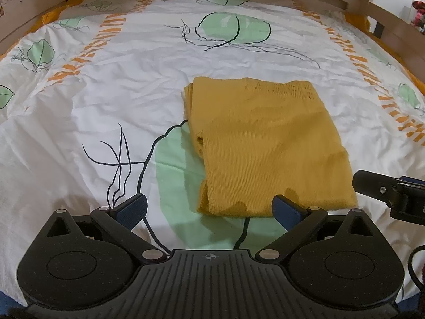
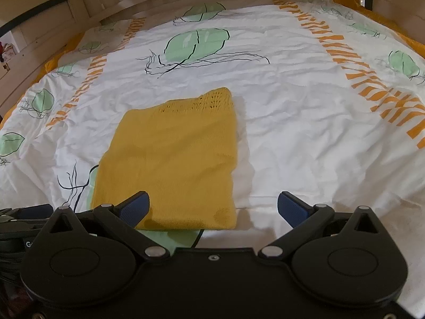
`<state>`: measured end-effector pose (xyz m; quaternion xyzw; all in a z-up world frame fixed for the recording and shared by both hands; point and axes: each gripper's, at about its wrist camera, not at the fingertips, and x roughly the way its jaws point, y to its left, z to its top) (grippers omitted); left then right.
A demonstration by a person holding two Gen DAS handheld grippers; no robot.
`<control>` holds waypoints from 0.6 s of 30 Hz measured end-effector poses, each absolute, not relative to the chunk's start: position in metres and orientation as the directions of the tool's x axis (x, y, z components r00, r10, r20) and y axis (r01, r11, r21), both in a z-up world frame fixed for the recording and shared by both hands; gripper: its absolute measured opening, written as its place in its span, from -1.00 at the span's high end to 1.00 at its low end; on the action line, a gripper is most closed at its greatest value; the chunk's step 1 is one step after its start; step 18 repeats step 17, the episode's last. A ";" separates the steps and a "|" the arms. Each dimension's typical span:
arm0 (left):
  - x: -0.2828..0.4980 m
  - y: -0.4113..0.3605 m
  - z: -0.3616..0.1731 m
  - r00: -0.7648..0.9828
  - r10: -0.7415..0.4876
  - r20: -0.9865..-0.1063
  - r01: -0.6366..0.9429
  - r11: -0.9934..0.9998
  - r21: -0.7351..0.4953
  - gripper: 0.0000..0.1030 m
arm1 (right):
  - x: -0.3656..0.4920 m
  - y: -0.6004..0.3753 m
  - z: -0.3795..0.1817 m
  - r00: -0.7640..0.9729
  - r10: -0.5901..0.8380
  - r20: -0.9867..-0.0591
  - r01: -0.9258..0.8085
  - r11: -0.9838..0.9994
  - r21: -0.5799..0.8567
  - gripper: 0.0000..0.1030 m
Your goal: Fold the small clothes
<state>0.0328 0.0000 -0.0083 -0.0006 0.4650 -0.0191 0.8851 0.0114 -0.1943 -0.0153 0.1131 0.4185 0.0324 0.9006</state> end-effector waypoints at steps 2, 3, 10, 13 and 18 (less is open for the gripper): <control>0.033 0.000 -0.008 0.566 -0.035 -0.824 0.034 0.999 -0.019 -0.97 | 0.012 -0.194 -0.016 0.645 0.156 -0.748 0.036 0.972 0.233 -0.99; 0.033 0.001 -0.008 0.566 -0.035 -0.824 0.034 0.999 -0.019 -0.97 | 0.012 -0.194 -0.016 0.644 0.156 -0.749 0.036 0.972 0.234 -0.99; 0.033 0.000 -0.009 0.564 -0.036 -0.825 0.036 0.999 -0.019 -0.96 | 0.016 -0.193 -0.019 0.635 0.163 -0.755 0.034 0.971 0.238 -0.99; 0.035 0.000 -0.010 0.559 -0.039 -0.828 0.041 0.999 -0.019 -0.97 | 0.017 -0.192 -0.021 0.630 0.167 -0.758 0.037 0.969 0.244 -0.99; 0.039 0.000 -0.012 0.555 -0.038 -0.831 0.045 0.999 -0.015 -0.97 | 0.021 -0.192 -0.023 0.621 0.176 -0.764 0.038 0.966 0.254 -0.99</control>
